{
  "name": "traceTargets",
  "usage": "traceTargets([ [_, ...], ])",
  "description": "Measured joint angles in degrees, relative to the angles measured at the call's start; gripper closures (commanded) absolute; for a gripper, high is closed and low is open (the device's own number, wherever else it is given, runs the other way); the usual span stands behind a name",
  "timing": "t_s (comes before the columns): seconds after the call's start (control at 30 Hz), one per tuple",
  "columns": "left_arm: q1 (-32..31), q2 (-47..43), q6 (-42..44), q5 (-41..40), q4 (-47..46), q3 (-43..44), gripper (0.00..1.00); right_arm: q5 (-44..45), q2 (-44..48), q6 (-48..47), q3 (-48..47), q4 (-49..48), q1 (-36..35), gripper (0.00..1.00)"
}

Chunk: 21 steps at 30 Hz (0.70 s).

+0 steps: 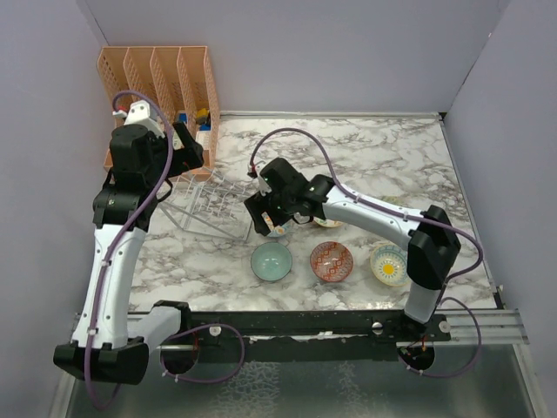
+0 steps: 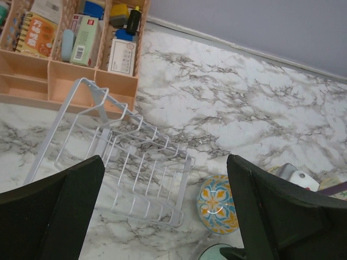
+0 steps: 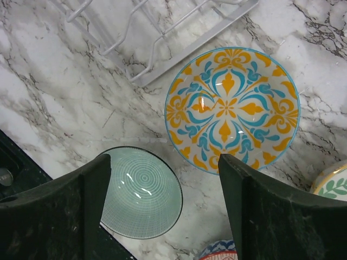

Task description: Load the bowls into the dish rack

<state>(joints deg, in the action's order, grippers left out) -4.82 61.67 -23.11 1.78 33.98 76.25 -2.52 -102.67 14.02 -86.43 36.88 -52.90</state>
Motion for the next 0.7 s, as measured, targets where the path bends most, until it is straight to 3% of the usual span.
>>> traceTargets([
  [0.2, -0.35, -5.38, -1.29, -5.14, 3.76, -0.09, 0.02, 3.85, -5.33, 1.51, -4.33, 1.29, -2.62, 0.31],
  [0.47, -2.69, -6.23, -1.86, -7.54, 5.20, -0.94, 0.01, 11.13, -15.89, 2.89, -14.25, 5.44, -4.87, 0.49],
  [0.7, -2.82, -6.67, -1.84, -8.26, 5.68, -2.12, 0.01, 15.50, -17.57, 3.37, -15.96, 7.85, -4.76, 0.51],
])
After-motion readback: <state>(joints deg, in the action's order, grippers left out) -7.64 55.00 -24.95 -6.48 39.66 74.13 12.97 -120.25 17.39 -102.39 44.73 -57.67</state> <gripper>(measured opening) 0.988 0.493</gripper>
